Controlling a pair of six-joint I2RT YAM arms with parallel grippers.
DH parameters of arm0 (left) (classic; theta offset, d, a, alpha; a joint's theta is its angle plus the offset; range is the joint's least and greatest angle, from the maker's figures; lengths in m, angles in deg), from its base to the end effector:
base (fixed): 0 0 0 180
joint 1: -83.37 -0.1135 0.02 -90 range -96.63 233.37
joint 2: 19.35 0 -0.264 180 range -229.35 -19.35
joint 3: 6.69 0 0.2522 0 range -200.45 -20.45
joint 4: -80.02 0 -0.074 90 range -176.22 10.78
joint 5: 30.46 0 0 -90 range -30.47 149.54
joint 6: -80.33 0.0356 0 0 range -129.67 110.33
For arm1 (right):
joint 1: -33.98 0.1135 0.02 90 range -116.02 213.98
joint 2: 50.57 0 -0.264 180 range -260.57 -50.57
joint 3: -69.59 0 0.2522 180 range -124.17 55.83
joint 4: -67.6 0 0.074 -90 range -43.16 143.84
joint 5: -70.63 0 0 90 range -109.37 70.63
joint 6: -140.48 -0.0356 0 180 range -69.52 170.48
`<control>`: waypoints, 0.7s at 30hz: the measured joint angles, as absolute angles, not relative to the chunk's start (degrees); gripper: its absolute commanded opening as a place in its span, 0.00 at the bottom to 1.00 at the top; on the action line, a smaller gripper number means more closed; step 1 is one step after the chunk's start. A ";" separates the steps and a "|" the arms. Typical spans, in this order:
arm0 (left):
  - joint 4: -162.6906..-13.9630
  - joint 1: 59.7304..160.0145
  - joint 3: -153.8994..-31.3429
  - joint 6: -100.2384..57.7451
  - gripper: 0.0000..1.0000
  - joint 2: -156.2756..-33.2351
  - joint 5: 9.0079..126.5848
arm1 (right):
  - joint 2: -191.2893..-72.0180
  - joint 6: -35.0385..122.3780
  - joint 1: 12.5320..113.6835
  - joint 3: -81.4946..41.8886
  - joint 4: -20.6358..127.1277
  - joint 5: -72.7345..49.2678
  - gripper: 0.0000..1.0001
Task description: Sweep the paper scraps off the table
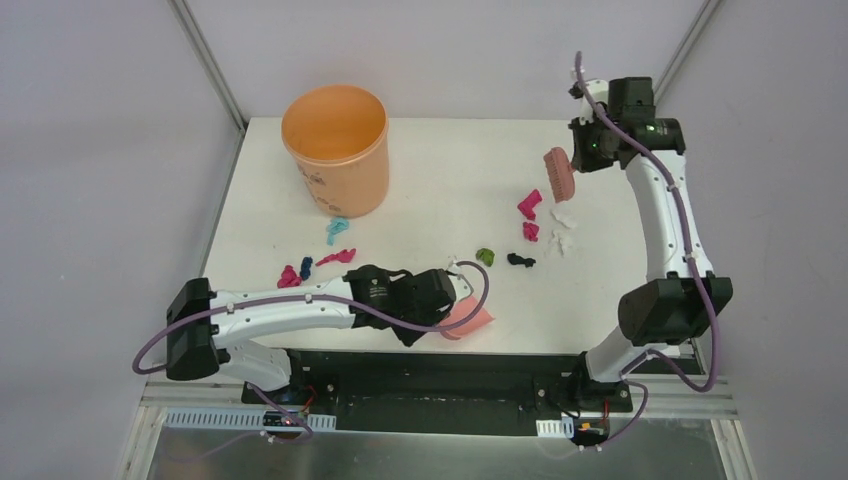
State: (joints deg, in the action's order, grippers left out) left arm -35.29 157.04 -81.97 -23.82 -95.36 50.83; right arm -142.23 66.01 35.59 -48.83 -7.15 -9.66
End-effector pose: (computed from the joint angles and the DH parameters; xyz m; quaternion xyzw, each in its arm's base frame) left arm 0.0765 -0.2420 0.2672 0.4696 0.8538 -0.0937 0.2044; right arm 0.3255 0.0152 0.4099 -0.1686 0.9153 0.0351 0.3641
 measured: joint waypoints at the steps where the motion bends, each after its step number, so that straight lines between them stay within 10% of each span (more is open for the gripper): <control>1: -35.09 156.36 -82.43 -23.21 0.00 -96.52 51.28 | -143.17 67.76 37.10 -48.85 -6.67 -12.85 0.00; 21: -35.18 150.75 -97.38 -18.57 0.00 -114.81 56.62 | -160.61 77.53 50.95 -50.34 -2.98 -30.31 0.00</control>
